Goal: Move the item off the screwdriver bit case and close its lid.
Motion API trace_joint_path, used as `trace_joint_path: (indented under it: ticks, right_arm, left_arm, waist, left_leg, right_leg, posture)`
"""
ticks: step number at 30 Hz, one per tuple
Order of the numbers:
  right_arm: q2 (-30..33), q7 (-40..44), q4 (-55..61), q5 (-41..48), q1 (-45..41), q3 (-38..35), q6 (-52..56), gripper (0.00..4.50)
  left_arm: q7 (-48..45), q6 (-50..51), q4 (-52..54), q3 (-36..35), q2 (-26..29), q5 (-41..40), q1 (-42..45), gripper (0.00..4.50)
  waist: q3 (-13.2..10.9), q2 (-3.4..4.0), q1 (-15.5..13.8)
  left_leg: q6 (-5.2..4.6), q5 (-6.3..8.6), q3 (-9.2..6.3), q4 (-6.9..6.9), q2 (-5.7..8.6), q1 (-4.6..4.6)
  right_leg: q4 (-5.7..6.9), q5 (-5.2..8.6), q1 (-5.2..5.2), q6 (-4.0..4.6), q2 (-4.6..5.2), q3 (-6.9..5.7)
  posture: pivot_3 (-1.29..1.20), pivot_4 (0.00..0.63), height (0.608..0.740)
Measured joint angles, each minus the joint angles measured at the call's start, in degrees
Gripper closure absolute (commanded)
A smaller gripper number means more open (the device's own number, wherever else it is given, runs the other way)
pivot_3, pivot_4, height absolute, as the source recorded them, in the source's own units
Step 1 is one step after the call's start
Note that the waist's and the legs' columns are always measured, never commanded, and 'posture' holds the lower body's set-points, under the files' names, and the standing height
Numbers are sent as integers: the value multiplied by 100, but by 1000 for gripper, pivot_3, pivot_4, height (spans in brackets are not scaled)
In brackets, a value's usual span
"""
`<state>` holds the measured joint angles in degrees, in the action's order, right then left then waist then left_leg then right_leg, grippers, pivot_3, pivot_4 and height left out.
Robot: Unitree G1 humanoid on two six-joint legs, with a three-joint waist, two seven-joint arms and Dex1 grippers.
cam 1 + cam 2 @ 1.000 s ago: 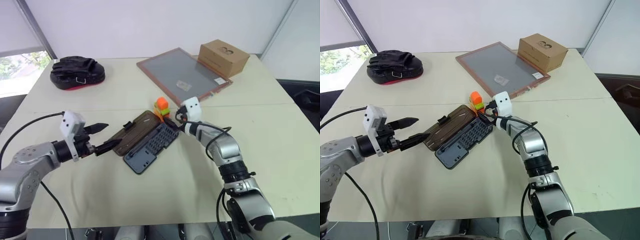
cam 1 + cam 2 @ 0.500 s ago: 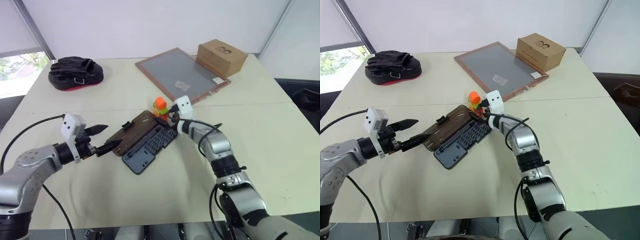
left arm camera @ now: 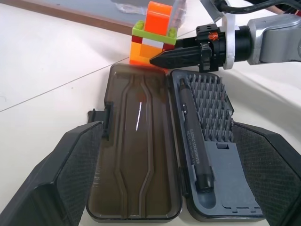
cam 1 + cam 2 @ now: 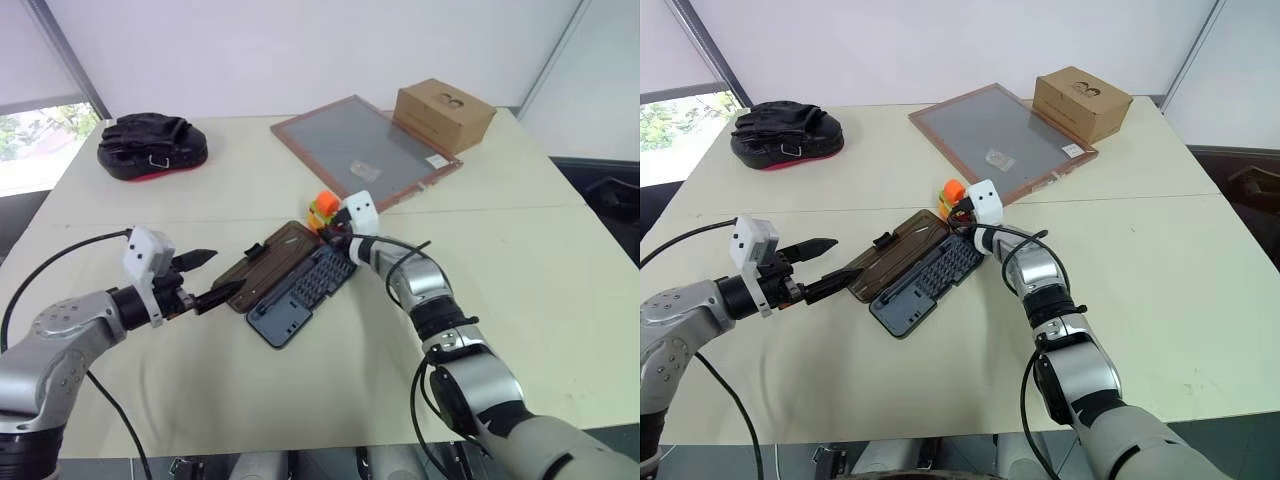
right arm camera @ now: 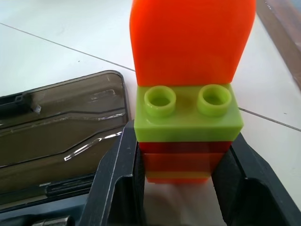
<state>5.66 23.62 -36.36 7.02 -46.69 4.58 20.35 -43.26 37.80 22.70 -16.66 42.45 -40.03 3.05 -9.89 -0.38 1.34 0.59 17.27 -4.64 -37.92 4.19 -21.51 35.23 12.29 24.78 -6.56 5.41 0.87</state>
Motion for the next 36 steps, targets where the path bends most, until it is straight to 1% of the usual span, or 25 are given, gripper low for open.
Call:
trace_joint_path:
  ticks: [4,6,10,14,18,20,22,25,28,30,31,32,34,35,36]
  right_arm:
    - [25,-31,2,-23,1,-38,-38,3168]
    - [141,-33,68,-54,5,-55,-63,3168]
    - [820,52,1004,-55,82,-212,186,3168]
    - [1711,154,2142,-5,489,-571,686,3168]
    - [2338,145,2488,-9,1049,-888,1058,3168]
    - [2602,98,2412,-55,1238,-1038,1045,3168]
    - [2744,15,2070,-112,1270,-1196,848,3168]
    - [2822,-118,1064,-138,1190,-1368,307,3168]
    - [2804,-311,-127,-170,818,-1455,-208,3168]
    - [2807,-430,-608,-196,572,-1464,-476,2119]
    - [2811,-471,-802,-222,482,-1463,-620,1791]
    - [2811,-488,-1027,-228,397,-1462,-766,1340]
    - [2810,-513,-1354,-230,314,-1461,-961,271]
    - [2810,-525,-1432,-231,307,-1457,-1014,62]
    - [2809,-558,-1508,-235,303,-1454,-1084,62]
  left_arm:
    - [4,0,0,1,-12,2,1,0]
    - [-1,0,-1,5,-13,2,9,0]
    - [-122,2,-9,93,-14,-12,215,0]
    - [-338,-3,-53,515,-91,-9,591,0]
    - [-512,-96,-242,952,-304,77,1060,0]
    - [-591,-128,-319,1188,-442,133,1269,0]
    - [-677,-212,-500,1383,-564,228,1428,0]
    - [-793,-363,-797,1615,-671,428,1579,0]
    - [-891,-466,-961,1669,-697,539,1607,0]
    - [-918,-497,-990,1700,-710,581,1631,0]
    - [-927,-509,-1013,1701,-720,584,1637,0]
    - [-929,-514,-1037,1700,-721,592,1637,0]
    - [-925,-516,-1047,1696,-721,611,1631,0]
    - [-918,-520,-1047,1692,-720,615,1619,0]
    - [-902,-531,-1046,1677,-720,616,1580,0]
  waist:
    - [-1,1,0]
    - [-2,4,-8]
    - [-16,13,-59]
    - [-15,12,-77]
    - [-17,11,-41]
    - [-19,15,-24]
    - [-19,15,-12]
    - [-20,14,-1]
    - [-26,19,5]
    - [-27,20,-4]
    - [-27,20,-13]
    - [-27,20,-18]
    - [-27,20,-21]
    - [-27,20,-26]
    - [-27,20,-29]
  left_leg:
    - [0,0,0,0,0,-1]
    - [0,0,0,0,0,-2]
    - [4,-3,0,-1,5,-10]
    - [-2,0,0,-1,5,-11]
    - [-13,6,5,-1,3,-8]
    - [-14,5,13,-1,0,-5]
    - [-14,5,19,-1,-2,0]
    - [-15,5,22,-1,-4,4]
    - [-15,4,25,-1,-4,4]
    - [-11,2,24,-2,-4,4]
    - [-8,0,24,-1,-4,4]
    - [-7,0,24,-2,-4,3]
    - [-5,-1,24,-2,-4,2]
    - [-2,-3,24,-2,-3,1]
    - [2,-5,24,-2,-3,1]
  right_leg:
    - [0,0,0,0,0,0]
    - [-1,0,1,0,0,0]
    - [-2,0,5,-1,4,-1]
    - [-10,0,0,0,4,-3]
    - [-8,0,-1,-1,3,-1]
    - [-6,-1,0,-2,2,2]
    - [-4,-1,-2,-1,0,6]
    - [-4,-1,-6,-1,-2,9]
    - [-5,-2,-6,-1,-3,13]
    - [-5,-2,-6,-1,-3,14]
    - [-5,-2,-6,0,-3,14]
    - [-7,-2,-7,0,-3,14]
    - [-9,-2,-7,0,-2,14]
    - [-9,-2,-8,0,-2,14]
    - [-10,-2,-8,0,-1,15]
  posture:
    - [0,150,740]
    - [0,150,740]
    - [0,150,740]
    - [0,150,740]
    - [0,150,740]
    - [0,150,740]
    - [0,150,740]
    - [0,150,740]
    - [0,150,740]
    - [0,150,740]
    - [0,150,740]
    - [0,150,740]
    - [0,150,740]
    - [0,150,740]
    - [0,150,740]
